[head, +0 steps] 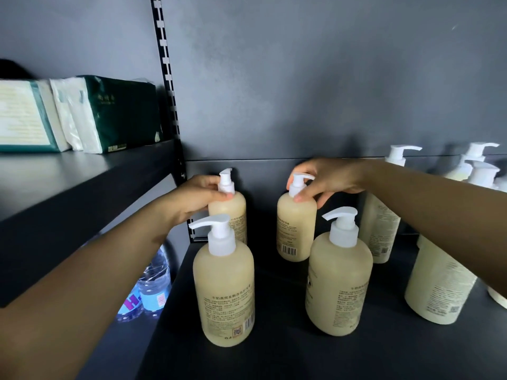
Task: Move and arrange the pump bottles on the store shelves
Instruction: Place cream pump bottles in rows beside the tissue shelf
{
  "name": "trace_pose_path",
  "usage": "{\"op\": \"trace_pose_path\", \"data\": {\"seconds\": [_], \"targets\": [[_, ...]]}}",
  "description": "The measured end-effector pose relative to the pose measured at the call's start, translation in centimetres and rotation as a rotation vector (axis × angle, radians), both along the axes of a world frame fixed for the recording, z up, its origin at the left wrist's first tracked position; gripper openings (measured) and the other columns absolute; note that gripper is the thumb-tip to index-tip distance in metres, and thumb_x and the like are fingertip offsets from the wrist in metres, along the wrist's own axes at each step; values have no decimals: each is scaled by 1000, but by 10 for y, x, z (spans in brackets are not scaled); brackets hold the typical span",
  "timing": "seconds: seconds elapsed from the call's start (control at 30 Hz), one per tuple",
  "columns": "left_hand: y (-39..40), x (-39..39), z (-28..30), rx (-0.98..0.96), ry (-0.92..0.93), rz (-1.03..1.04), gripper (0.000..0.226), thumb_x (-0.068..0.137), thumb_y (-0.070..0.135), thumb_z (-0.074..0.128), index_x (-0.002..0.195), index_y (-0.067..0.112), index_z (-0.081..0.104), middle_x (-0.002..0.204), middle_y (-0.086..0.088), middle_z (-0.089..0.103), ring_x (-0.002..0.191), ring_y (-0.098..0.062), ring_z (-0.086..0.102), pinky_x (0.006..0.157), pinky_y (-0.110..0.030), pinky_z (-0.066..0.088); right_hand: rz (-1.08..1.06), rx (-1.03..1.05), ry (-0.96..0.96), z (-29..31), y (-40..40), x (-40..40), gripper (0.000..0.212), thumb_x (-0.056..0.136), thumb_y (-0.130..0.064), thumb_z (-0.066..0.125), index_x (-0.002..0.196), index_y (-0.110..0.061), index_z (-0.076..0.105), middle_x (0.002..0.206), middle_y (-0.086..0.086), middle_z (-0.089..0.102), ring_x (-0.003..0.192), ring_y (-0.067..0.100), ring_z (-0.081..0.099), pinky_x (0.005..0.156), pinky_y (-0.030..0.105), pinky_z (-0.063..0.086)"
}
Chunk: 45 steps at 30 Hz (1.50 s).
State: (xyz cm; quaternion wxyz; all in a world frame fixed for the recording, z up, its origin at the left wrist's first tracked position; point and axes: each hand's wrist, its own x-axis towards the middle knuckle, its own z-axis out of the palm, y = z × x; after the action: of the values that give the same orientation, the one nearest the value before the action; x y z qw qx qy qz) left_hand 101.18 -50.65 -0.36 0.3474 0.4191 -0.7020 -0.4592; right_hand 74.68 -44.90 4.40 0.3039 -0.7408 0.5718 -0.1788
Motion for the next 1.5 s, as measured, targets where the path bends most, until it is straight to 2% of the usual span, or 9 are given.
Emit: {"op": "trace_pose_path", "data": {"seconds": [0.1, 0.2, 0.37, 0.5, 0.67, 0.77, 0.9, 1.27, 1.5], "targets": [[0, -7, 2, -85, -76, 84, 15, 78, 9, 74, 83, 19, 65, 86, 0, 66, 85, -14, 60, 77, -21, 47, -33, -92, 73, -1, 2, 10, 24, 83, -19, 72, 83, -3, 54, 82, -8, 67, 69, 6, 66, 55, 21, 52], [2, -15, 4, -206, -162, 228, 25, 70, 19, 82, 69, 20, 57, 70, 5, 58, 68, -9, 52, 59, -15, 39, -75, -340, 233, -11, 1, 24, 39, 84, -36, 68, 69, -13, 41, 52, -11, 49, 44, 6, 48, 52, 22, 42], [5, -9, 0, -130, -47, 58, 19, 81, 6, 70, 83, 23, 61, 87, 8, 64, 84, -7, 58, 80, -17, 45, -50, 61, -174, -13, 3, 15, 31, 86, -10, 66, 113, -22, 56, 103, -2, 55, 95, 15, 57, 86, 39, 53], [2, -6, 0, -135, -54, 29, 21, 81, 0, 68, 91, 18, 66, 89, 7, 67, 85, -5, 60, 89, -20, 45, -12, 18, -219, -19, 2, 13, 26, 90, -14, 64, 105, -34, 57, 113, -4, 61, 108, 13, 57, 92, 41, 53], [4, -12, -4, -201, -57, 178, 15, 76, 14, 76, 81, 22, 65, 82, 7, 65, 72, -4, 58, 63, -5, 44, 2, -18, -151, -22, 5, 19, 49, 83, -16, 71, 110, -49, 48, 125, -2, 58, 112, 15, 58, 90, 39, 55], [6, -10, -7, -46, 36, 41, 20, 80, 10, 71, 88, 26, 64, 90, 5, 67, 80, -8, 62, 68, -13, 48, 25, 42, -144, -25, 6, 13, 69, 76, -1, 74, 119, -45, 44, 129, -1, 56, 112, 17, 59, 94, 39, 53], [8, -2, -10, -17, -37, -74, 36, 72, 9, 78, 97, 30, 62, 105, 4, 66, 92, -8, 62, 81, -19, 51, -72, -99, -74, -36, 1, 20, 71, 71, -22, 82, 129, -34, 44, 124, 1, 59, 110, 19, 61, 92, 39, 54], [5, -2, -14, -184, -171, 137, 74, 31, 47, 79, 99, 25, 62, 101, 4, 69, 93, -14, 64, 91, -34, 50, -128, -168, -224, -48, -11, 38, 68, 67, -14, 83, 122, -30, 45, 116, -3, 65, 101, 17, 65, 77, 42, 59], [8, 6, -12, -129, -118, 45, 54, 67, 10, 83, 113, 22, 58, 97, 9, 66, 86, -4, 62, 65, -3, 47, -147, -141, -254, -52, -14, 35, 71, 68, -17, 83, 128, -25, 45, 119, -2, 63, 105, 18, 64, 83, 46, 57]]}}
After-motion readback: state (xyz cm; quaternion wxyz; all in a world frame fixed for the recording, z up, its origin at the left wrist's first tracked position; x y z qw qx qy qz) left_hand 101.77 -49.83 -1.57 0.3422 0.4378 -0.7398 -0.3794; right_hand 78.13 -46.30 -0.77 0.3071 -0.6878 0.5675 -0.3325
